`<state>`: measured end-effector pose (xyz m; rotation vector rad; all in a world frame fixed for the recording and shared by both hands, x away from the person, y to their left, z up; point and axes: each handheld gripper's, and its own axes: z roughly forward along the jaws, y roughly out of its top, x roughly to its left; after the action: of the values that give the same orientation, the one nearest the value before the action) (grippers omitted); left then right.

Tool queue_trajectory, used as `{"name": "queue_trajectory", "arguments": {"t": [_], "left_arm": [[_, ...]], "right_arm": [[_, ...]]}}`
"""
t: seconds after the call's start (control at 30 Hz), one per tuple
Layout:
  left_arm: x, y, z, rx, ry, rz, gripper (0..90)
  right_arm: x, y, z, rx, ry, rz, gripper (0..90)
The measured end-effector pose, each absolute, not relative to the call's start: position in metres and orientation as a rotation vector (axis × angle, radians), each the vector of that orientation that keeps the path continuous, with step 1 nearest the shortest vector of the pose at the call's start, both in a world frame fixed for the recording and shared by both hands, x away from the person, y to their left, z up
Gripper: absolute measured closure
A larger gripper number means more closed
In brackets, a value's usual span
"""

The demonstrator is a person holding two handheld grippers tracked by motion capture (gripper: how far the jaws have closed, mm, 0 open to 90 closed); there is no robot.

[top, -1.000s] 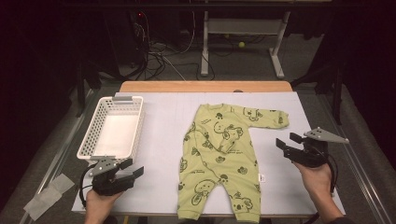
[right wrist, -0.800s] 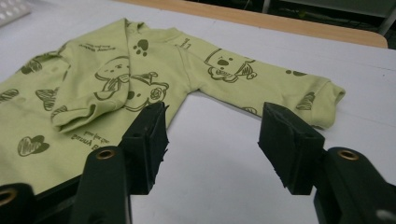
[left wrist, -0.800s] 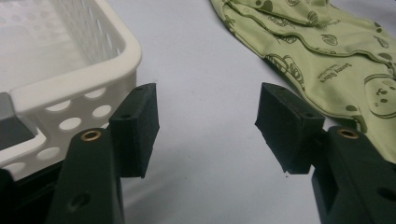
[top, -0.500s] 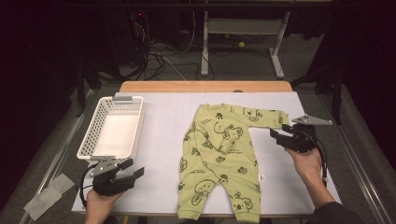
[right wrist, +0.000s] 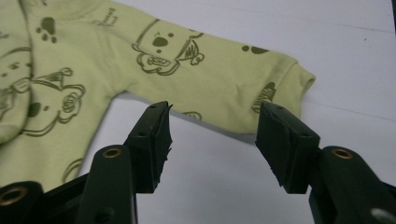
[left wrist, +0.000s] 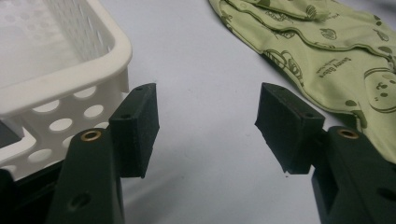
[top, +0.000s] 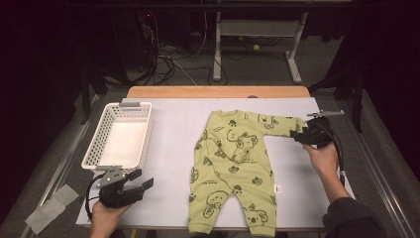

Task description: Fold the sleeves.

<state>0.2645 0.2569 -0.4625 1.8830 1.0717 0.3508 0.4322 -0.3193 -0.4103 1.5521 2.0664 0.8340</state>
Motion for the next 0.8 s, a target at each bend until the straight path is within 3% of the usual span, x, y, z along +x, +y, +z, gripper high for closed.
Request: {"name": "queue_trajectory", "arguments": {"t": [0.53,0.7,0.77,0.8], "left_arm": [[0.266,0.256,-0.463,1.885,1.079,0.356,36.6],[0.266,0.257,-0.463,1.884,1.079,0.355,36.6],[0.266,0.257,-0.463,1.884,1.078,0.354,36.6],[0.266,0.257,-0.463,1.884,1.077,0.352,36.6]], "right_arm": [[0.475,-0.327,-0.428,1.647,2.082,0.656,51.3],[0.484,-0.324,-0.434,1.663,2.096,0.583,57.9],[0.488,-0.323,-0.440,1.668,2.109,0.546,66.3],[0.488,-0.323,-0.440,1.668,2.109,0.546,66.3]]}}
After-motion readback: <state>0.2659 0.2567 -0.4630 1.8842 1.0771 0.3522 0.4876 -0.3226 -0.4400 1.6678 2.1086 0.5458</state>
